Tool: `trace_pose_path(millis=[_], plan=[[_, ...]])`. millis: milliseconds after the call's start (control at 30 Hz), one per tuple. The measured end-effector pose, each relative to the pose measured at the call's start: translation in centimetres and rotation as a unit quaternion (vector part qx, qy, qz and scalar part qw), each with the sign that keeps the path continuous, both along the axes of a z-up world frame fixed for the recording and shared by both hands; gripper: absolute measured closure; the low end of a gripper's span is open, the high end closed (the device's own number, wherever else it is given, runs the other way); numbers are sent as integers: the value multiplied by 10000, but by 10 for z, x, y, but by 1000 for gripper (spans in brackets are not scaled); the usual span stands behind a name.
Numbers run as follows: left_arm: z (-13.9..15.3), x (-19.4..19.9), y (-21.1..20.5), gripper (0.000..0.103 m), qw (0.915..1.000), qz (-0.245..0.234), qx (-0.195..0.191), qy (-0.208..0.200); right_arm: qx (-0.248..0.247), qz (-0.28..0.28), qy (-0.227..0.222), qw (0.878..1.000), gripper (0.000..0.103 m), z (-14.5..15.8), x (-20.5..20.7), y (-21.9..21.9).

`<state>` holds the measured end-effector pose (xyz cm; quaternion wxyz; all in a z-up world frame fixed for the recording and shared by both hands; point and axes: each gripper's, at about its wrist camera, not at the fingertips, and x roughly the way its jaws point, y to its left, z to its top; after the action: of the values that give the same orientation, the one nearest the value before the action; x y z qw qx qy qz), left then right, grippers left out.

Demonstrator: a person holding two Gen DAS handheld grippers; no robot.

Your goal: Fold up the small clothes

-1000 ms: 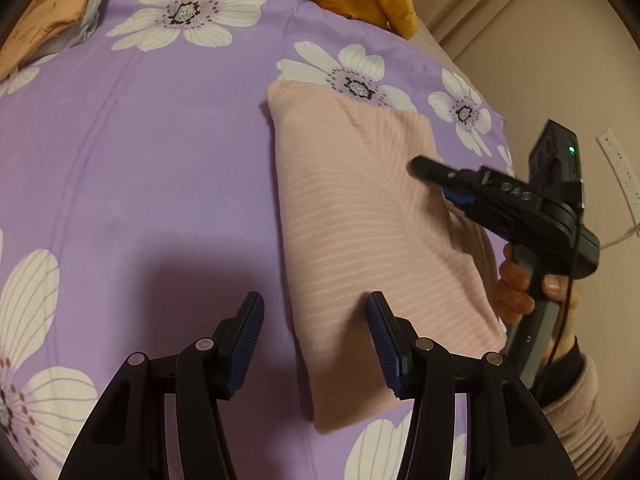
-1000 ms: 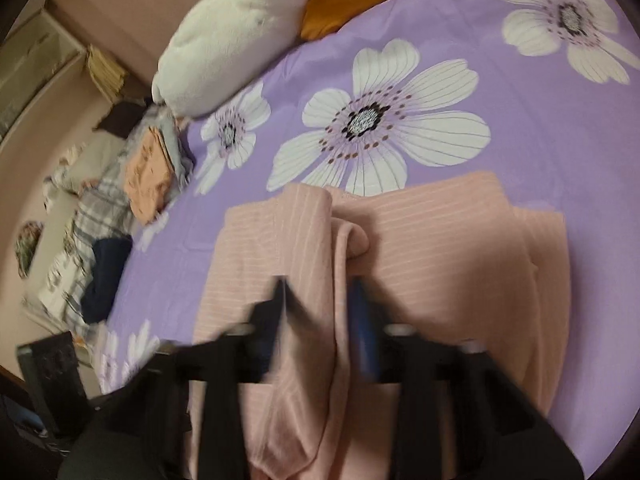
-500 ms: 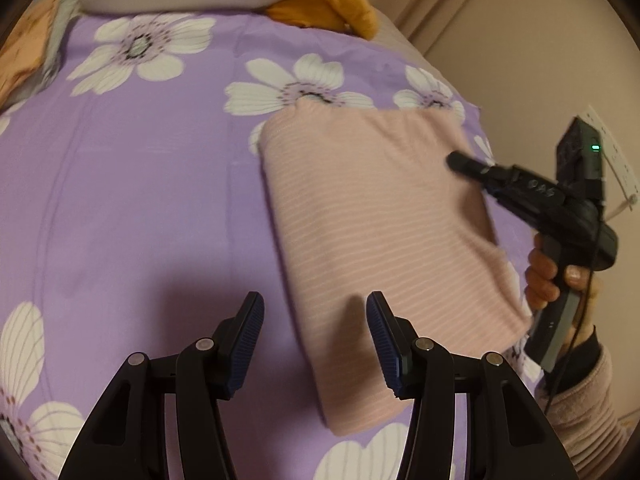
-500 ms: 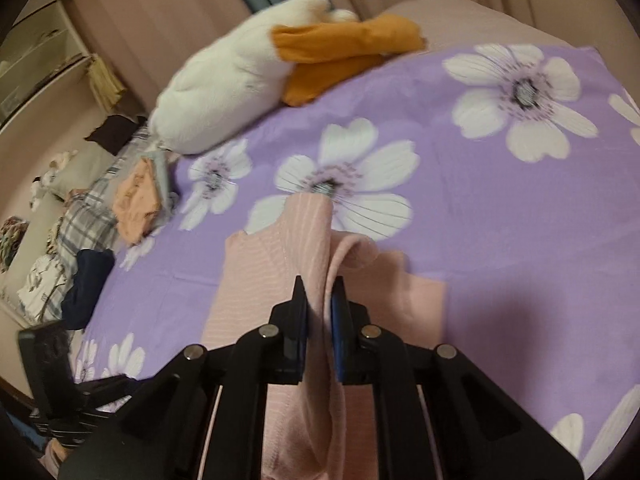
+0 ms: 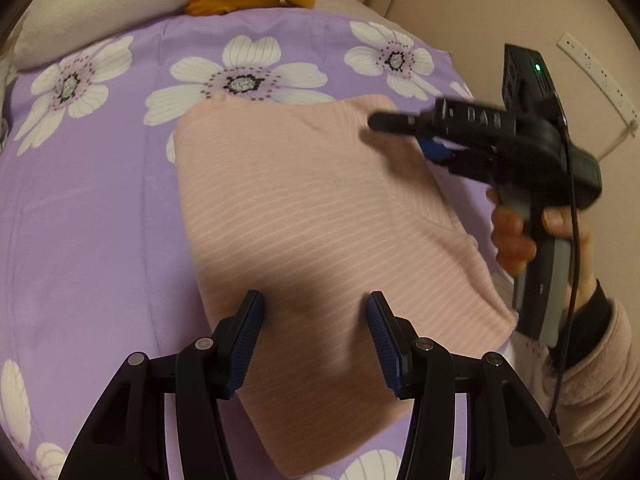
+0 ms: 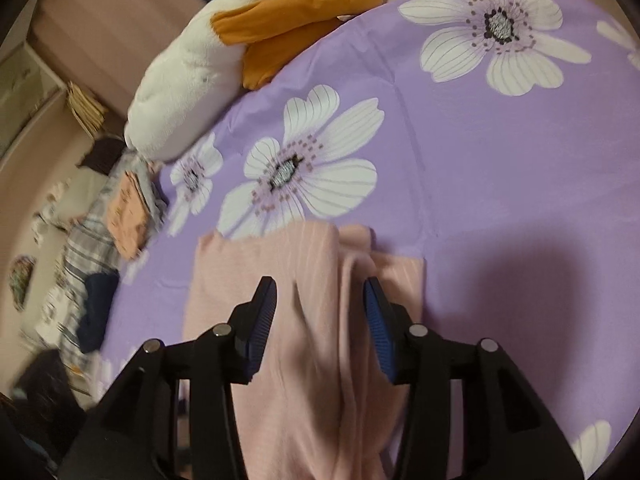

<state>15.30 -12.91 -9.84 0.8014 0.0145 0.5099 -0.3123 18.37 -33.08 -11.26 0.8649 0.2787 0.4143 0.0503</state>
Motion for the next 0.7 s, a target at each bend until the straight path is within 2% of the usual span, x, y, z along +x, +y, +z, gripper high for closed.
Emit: trace_pose_path(millis=[33,67,133,333,433,467,533,700], plan=[[0,1,0,52,10000,6,-15,18,4,-20,-17,10000,74,0,2,-1],[0,2,1,52,10000,8,-33,42,-63,-55,-19,10000,81,1,5,-1],[0,2,2,52,9999,14,-80,92,-98,-58,-6,9999,88,1,6,-1],[4,2,2,52,9998,-45,-133,130,-333,-167,-642,9972,89,23,-18,-1],[2,5,-3,52,9999,-91,-28,115,-680,-269,-281,9969,88,10,-11,-4],[2,6,-5,52,9999,-103,4,98,-751,-269,-5,9968,87,0,-4,-4],[0,7,-7,52,9999,-124,53,64,-973,-276,165,9947,80,-6,0,-2],[1,6,-2,52,9999,-100,25,63,-1078,-454,-108,9931,75,18,-20,-8]])
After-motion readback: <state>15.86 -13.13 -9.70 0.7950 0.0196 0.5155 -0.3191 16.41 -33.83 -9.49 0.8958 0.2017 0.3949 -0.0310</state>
